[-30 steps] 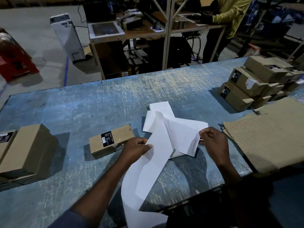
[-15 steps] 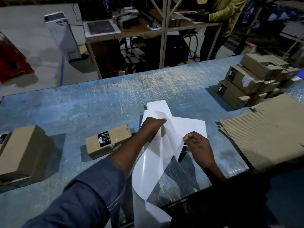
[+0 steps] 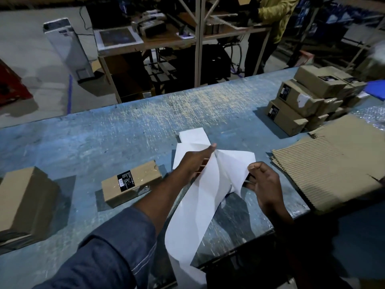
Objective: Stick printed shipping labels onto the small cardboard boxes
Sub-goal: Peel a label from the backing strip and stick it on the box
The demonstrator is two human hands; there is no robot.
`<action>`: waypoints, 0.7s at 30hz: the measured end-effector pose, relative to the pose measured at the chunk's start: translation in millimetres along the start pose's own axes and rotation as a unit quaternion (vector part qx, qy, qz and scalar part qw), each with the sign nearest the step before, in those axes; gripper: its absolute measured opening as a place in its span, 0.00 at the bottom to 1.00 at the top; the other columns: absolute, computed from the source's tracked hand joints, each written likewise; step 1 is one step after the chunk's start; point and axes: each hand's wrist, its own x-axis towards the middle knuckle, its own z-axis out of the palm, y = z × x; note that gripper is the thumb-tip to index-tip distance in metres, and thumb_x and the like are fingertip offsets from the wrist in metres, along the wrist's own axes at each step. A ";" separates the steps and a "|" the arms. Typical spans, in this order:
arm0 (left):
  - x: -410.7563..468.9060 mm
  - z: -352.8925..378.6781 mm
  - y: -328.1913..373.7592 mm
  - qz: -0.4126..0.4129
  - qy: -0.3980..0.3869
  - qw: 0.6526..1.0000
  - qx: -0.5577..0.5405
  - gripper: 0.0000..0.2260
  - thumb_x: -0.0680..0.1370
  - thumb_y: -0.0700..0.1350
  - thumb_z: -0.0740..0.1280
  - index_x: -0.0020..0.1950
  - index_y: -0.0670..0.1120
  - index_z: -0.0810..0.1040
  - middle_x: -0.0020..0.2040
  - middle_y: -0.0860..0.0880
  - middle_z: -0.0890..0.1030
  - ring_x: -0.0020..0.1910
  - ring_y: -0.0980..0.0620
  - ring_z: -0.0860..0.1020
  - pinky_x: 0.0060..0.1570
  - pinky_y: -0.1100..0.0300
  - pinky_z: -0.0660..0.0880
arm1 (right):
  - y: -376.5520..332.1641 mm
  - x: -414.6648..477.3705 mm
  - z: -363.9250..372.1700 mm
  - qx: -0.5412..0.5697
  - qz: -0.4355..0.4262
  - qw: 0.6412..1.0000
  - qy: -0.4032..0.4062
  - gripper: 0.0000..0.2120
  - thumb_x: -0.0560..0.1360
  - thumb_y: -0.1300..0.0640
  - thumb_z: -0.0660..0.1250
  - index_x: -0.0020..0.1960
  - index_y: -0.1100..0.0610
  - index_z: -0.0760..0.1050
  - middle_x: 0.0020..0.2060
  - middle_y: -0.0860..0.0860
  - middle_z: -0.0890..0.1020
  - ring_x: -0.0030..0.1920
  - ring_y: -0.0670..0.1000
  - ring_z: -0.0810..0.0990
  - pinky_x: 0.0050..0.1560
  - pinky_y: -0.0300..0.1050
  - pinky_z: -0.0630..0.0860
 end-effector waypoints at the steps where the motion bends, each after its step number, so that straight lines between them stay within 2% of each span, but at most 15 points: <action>1: -2.0 3.6 -0.3 0.024 -0.009 0.999 0.022 0.21 0.66 0.67 0.78 0.35 0.50 0.79 0.32 0.48 0.76 0.32 0.50 0.66 0.37 0.58 0.65 | 0.1 0.6 1.6 0.015 0.007 1.000 0.002 0.13 0.82 0.65 0.62 0.40 0.54 0.74 0.35 0.50 0.82 0.38 0.54 0.82 0.42 0.48 0.79; 2: -2.0 5.0 -2.6 0.037 -0.021 0.998 0.040 0.19 0.67 0.63 0.79 0.33 0.49 0.78 0.31 0.49 0.71 0.31 0.50 0.62 0.34 0.58 0.62 | -0.1 1.6 2.7 0.032 0.015 0.999 0.009 0.13 0.82 0.64 0.62 0.41 0.54 0.74 0.34 0.50 0.82 0.38 0.54 0.82 0.42 0.47 0.78; 3: -1.9 3.9 -6.1 0.041 -0.041 0.997 0.044 0.17 0.67 0.59 0.81 0.37 0.47 0.81 0.33 0.50 0.74 0.31 0.51 0.66 0.32 0.59 0.65 | -0.6 2.3 2.9 0.049 0.022 0.998 0.020 0.13 0.82 0.63 0.62 0.41 0.53 0.75 0.34 0.50 0.82 0.38 0.54 0.81 0.43 0.47 0.76; 5: 1.9 -1.0 -15.9 0.050 -0.057 0.995 0.059 0.23 0.63 0.54 0.84 0.49 0.41 0.85 0.43 0.49 0.82 0.40 0.50 0.79 0.42 0.58 0.76 | -2.4 3.9 1.3 0.076 0.028 0.996 0.038 0.13 0.82 0.63 0.62 0.41 0.53 0.75 0.36 0.51 0.82 0.39 0.54 0.81 0.43 0.47 0.75; 8: 9.3 -8.2 -28.8 0.081 0.003 0.993 0.086 0.37 0.55 0.59 0.86 0.55 0.37 0.84 0.50 0.48 0.84 0.48 0.50 0.80 0.49 0.56 0.76 | -7.3 7.5 -5.4 0.097 0.021 0.994 0.051 0.09 0.82 0.63 0.61 0.44 0.55 0.74 0.42 0.56 0.82 0.41 0.56 0.81 0.44 0.49 0.75; 10: 19.5 -14.0 -37.6 0.086 0.040 0.991 0.091 0.46 0.50 0.63 0.86 0.60 0.39 0.83 0.56 0.47 0.85 0.53 0.51 0.83 0.54 0.55 0.79 | -13.5 11.6 -12.1 0.106 0.012 0.992 0.060 0.07 0.81 0.62 0.60 0.46 0.56 0.74 0.46 0.59 0.81 0.42 0.56 0.82 0.44 0.49 0.76; 11: 18.2 -15.8 -37.5 0.089 0.045 0.991 0.088 0.45 0.50 0.63 0.86 0.60 0.39 0.84 0.56 0.47 0.86 0.53 0.51 0.83 0.55 0.55 0.79 | -16.8 13.3 -15.5 0.112 0.004 0.992 0.065 0.07 0.81 0.63 0.60 0.46 0.56 0.74 0.45 0.60 0.81 0.42 0.56 0.82 0.43 0.48 0.76; 14: 8.5 -15.6 -32.4 0.085 0.037 0.991 0.096 0.30 0.57 0.55 0.83 0.52 0.38 0.86 0.46 0.48 0.85 0.45 0.51 0.82 0.49 0.56 0.77 | -26.6 14.3 -20.1 0.125 -0.015 0.989 0.080 0.08 0.81 0.63 0.60 0.44 0.57 0.74 0.41 0.57 0.81 0.40 0.55 0.82 0.41 0.45 0.77; 16: 6.1 -13.5 -30.4 0.077 0.028 0.994 0.072 0.23 0.59 0.51 0.82 0.50 0.40 0.87 0.47 0.45 0.87 0.46 0.48 0.84 0.54 0.51 0.80 | -29.6 14.4 -21.6 0.127 -0.030 0.987 0.092 0.09 0.80 0.63 0.60 0.43 0.57 0.74 0.40 0.58 0.80 0.39 0.55 0.82 0.40 0.44 0.77; 18: 5.8 -10.4 -29.8 0.068 0.035 0.995 0.058 0.23 0.58 0.50 0.82 0.48 0.40 0.87 0.48 0.44 0.87 0.47 0.47 0.84 0.54 0.51 0.80 | -30.5 13.0 -22.7 0.130 -0.041 0.984 0.114 0.08 0.80 0.63 0.60 0.43 0.57 0.74 0.41 0.60 0.80 0.39 0.55 0.83 0.39 0.44 0.78; 21: 6.9 -7.2 -28.6 0.058 0.071 0.994 0.057 0.24 0.56 0.51 0.82 0.46 0.40 0.86 0.44 0.48 0.85 0.44 0.50 0.82 0.45 0.60 0.75 | -33.3 11.9 -22.0 0.155 -0.056 0.974 0.154 0.07 0.79 0.62 0.61 0.43 0.57 0.75 0.42 0.60 0.81 0.42 0.56 0.83 0.42 0.47 0.79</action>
